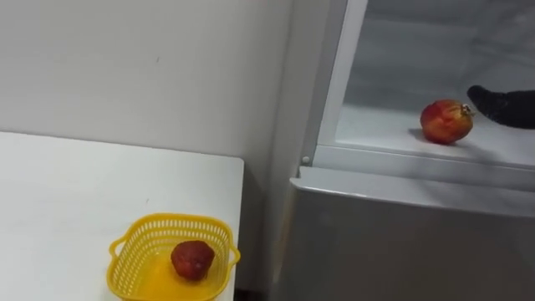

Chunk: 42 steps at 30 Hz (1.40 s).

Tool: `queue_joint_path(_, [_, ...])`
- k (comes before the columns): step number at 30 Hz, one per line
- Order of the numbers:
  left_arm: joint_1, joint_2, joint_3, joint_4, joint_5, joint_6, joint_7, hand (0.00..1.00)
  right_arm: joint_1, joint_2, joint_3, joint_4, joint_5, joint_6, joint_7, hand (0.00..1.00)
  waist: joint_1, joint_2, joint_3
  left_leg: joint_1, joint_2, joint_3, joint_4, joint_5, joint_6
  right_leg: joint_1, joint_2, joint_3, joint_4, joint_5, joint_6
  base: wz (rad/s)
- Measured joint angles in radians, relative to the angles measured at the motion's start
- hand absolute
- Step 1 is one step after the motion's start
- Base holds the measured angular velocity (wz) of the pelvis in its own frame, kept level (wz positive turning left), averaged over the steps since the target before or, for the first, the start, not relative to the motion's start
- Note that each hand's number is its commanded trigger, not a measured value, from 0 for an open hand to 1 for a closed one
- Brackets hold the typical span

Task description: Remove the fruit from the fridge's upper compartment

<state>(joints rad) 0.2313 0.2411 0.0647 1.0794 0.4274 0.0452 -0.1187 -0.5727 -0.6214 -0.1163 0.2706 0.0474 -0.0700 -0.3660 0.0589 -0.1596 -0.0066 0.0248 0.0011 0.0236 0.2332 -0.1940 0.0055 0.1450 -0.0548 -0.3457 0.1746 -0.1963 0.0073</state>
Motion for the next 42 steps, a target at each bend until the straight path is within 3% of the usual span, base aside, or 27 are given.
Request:
queue_joint_path(5, [0.010,0.010,0.000,-0.002,-0.003,0.001,0.001,0.00,-0.028,-0.032,0.023,0.049,0.028,0.008,0.023,0.00,0.000,-0.001,0.0005,-0.004,0.000,-0.001,0.000,0.000,0.000,-0.002,-0.001,-0.011,0.001,0.000,0.000,0.00])
queue_joint_path(11, [0.018,0.016,0.000,-0.003,-0.002,0.016,0.003,0.00,-0.077,-0.033,0.065,0.155,0.067,0.011,0.065,0.00,-0.002,-0.002,0.0041,-0.006,0.000,-0.001,0.000,0.000,0.000,-0.003,-0.001,-0.013,0.001,0.000,0.000,0.01])
queue_joint_path(23, [0.029,0.017,0.000,-0.022,-0.002,0.022,0.007,0.00,-0.080,-0.034,0.106,0.228,0.167,0.030,0.128,0.00,0.004,-0.004,0.0045,-0.016,0.000,-0.002,0.005,0.001,-0.001,-0.017,0.000,-0.014,0.000,0.000,0.000,0.01])
queue_joint_path(42, [0.041,0.032,0.000,-0.020,-0.002,0.040,0.008,0.00,-0.118,-0.058,0.136,0.228,0.187,0.039,0.107,0.00,0.007,0.004,0.0020,-0.032,0.000,-0.019,0.005,0.002,-0.003,-0.024,0.001,-0.037,0.000,0.000,0.000,0.02])
